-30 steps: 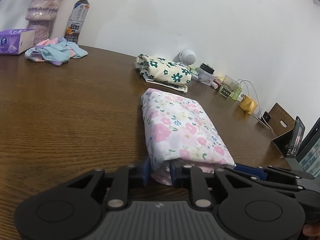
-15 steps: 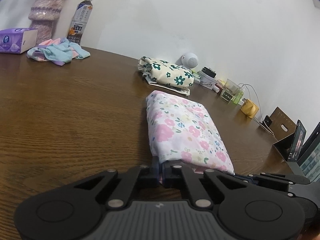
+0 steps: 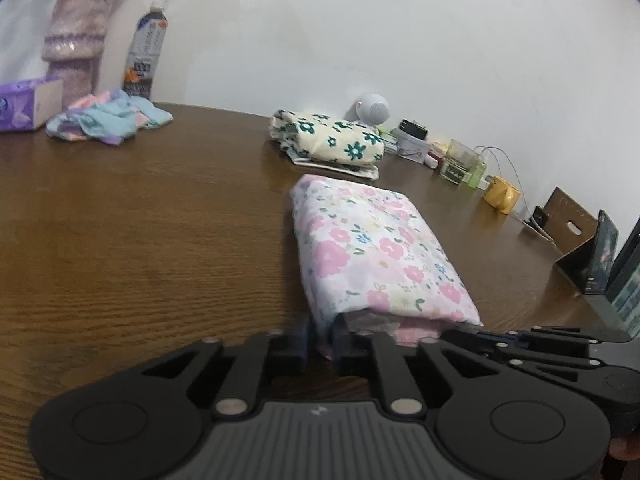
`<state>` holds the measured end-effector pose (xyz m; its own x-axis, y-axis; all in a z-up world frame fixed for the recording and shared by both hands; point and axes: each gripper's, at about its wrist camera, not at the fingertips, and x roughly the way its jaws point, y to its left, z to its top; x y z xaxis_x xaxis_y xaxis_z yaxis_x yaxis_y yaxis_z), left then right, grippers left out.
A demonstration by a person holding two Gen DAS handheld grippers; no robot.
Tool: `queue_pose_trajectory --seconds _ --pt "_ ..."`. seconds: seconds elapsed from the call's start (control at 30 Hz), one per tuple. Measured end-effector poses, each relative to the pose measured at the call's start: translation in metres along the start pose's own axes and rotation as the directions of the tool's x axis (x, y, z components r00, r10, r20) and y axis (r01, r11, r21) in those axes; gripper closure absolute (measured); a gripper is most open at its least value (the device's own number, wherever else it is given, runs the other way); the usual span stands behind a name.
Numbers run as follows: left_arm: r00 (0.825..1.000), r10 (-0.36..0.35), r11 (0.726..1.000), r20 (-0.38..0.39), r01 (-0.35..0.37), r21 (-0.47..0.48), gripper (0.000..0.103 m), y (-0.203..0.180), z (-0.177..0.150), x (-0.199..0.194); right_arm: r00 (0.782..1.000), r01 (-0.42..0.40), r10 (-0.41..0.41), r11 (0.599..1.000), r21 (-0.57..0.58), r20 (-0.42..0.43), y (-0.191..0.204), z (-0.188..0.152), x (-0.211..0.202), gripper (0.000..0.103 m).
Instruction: Fold clothes
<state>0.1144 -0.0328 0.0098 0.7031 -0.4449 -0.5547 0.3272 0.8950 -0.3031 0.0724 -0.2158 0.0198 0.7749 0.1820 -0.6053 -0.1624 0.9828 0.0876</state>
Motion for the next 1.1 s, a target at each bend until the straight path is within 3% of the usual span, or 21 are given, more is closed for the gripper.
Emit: queue_pose_trajectory --seconds 0.2,0.27,0.37,0.83,0.93,1.0,1.1 --pt "1.0 -0.009 0.999 -0.006 0.01 0.04 0.086 0.007 0.004 -0.001 1.0 0.004 -0.004 1.0 -0.002 -0.008 0.001 -0.001 0.002 0.1" --pt "0.999 -0.032 0.997 -0.011 0.033 0.069 0.097 0.006 0.005 -0.001 1.0 0.006 -0.006 1.0 -0.004 -0.008 0.002 -0.002 0.002 0.1" --pt "0.999 -0.052 0.994 -0.01 0.053 0.098 0.102 0.005 0.006 -0.001 1.0 0.009 -0.009 1.0 -0.007 -0.008 0.002 -0.002 0.002 0.1" --pt "0.998 -0.064 0.992 -0.021 0.066 0.104 0.101 0.008 0.007 -0.002 1.0 0.013 -0.013 1.0 -0.018 -0.006 0.005 -0.003 0.001 0.099" --pt "0.998 -0.056 0.992 -0.021 0.058 0.11 0.101 0.011 0.011 -0.004 1.0 -0.021 0.021 1.0 -0.01 -0.003 0.005 -0.002 -0.002 0.091" --pt "0.999 -0.043 0.994 -0.018 0.045 0.104 0.101 0.018 0.018 -0.004 0.999 -0.045 0.045 0.999 -0.017 0.007 0.005 0.0 -0.009 0.076" --pt "1.0 -0.006 0.998 -0.009 0.007 0.059 0.101 0.035 0.03 -0.001 0.995 -0.097 0.097 0.995 -0.014 0.016 0.004 0.004 -0.019 0.072"
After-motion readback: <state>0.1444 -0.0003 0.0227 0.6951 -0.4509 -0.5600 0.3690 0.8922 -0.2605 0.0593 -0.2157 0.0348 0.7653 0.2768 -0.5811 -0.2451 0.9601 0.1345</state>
